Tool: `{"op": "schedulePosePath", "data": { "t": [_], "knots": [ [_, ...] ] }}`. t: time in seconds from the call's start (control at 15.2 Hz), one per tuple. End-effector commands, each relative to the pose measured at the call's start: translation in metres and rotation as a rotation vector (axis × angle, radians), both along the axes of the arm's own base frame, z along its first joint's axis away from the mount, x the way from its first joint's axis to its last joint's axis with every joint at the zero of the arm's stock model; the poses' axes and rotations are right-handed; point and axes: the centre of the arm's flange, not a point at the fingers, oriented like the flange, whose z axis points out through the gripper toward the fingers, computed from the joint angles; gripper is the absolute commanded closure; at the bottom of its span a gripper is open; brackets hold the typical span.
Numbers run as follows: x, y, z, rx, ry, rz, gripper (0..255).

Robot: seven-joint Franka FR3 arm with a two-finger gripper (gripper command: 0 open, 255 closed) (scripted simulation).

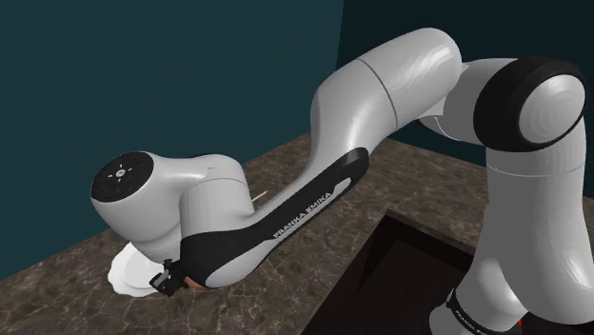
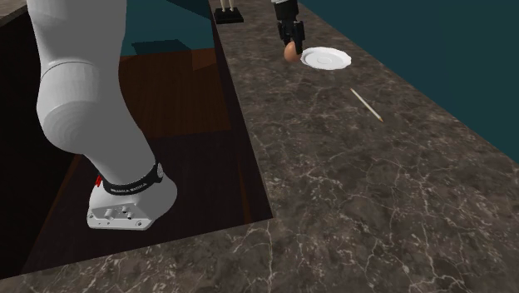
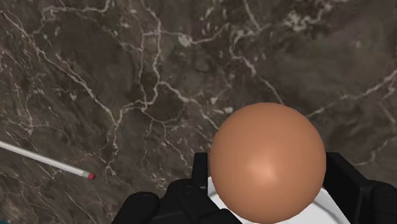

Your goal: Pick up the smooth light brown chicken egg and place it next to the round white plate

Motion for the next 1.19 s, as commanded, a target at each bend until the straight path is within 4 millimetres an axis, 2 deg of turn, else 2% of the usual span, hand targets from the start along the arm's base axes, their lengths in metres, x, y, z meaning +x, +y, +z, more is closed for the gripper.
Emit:
{"op": "schedulePosePath", "data": {
  "t": [0.0,0.53,0.59,0.92,1.12],
  "knots": [
    [0.0,-0.001,-0.011,0.0,0.0,0.0,255],
    [0.0,-0.001,-0.013,0.0,0.0,0.0,255],
    [0.0,-0.001,-0.013,0.0,0.0,0.0,0],
    [0.0,-0.001,-0.013,0.0,0.0,0.0,0],
    [-0.01,0.007,0.025,0.0,0.0,0.0,0]
  ]
}}
